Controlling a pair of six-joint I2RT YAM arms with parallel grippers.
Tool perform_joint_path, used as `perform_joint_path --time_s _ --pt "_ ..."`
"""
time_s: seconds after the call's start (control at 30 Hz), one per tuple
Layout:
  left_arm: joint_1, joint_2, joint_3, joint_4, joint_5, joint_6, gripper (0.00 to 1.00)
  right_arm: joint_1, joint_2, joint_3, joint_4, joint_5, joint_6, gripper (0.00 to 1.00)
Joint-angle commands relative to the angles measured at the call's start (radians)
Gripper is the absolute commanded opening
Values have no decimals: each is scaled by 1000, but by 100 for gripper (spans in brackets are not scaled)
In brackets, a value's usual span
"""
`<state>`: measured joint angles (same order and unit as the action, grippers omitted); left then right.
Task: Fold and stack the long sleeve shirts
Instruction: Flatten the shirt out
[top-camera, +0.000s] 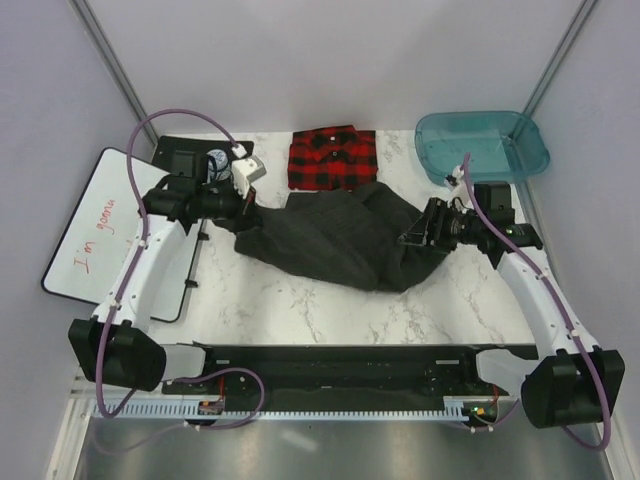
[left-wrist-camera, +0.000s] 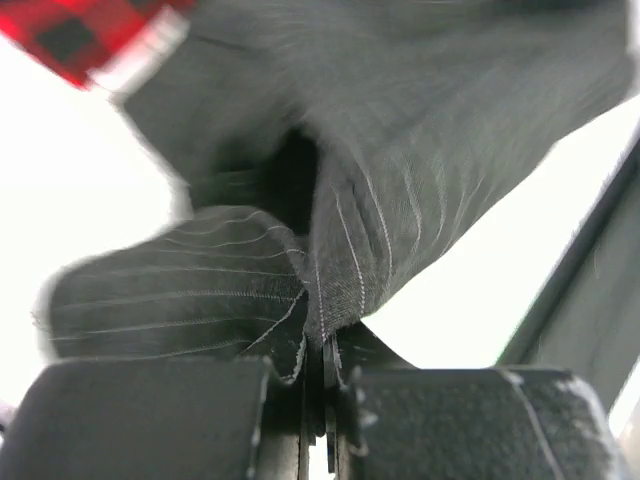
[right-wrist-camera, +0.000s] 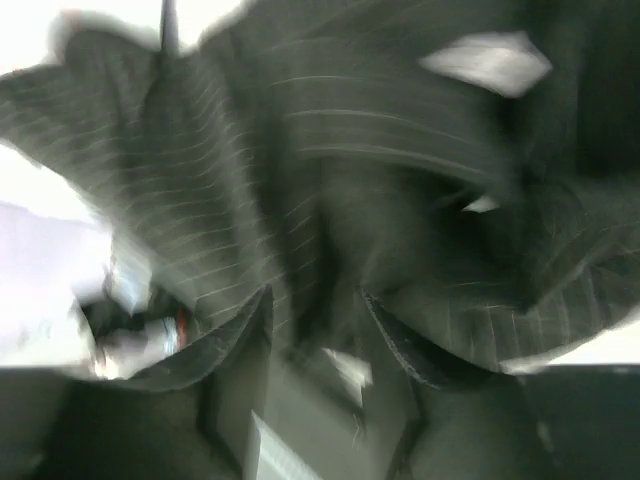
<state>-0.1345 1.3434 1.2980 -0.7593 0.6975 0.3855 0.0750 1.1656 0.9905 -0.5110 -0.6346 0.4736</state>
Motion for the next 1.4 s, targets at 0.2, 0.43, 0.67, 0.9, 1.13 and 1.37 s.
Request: perform_joint_path --time_s 0.2,0.43,0.67,0.9,1.13,1.37 --pt "-261 -47 -269 -330 -174 411 2 -44 58 220 -350 -88 -608 98" --pt "-217 23 -298 -296 -214 443 2 2 339 319 -261 -10 -729 68" --pt "-41 30 -263 -391 -47 541 29 210 653 546 -73 84 -659 65" --pt "169 60 -191 -417 74 541 55 290 1005 995 -70 64 -547 70" --pt "234 151 -57 -270 134 349 62 339 1189 1119 -69 82 -535 70" --pt "237 189 -29 -172 97 262 70 379 1218 1068 -75 101 -570 70"
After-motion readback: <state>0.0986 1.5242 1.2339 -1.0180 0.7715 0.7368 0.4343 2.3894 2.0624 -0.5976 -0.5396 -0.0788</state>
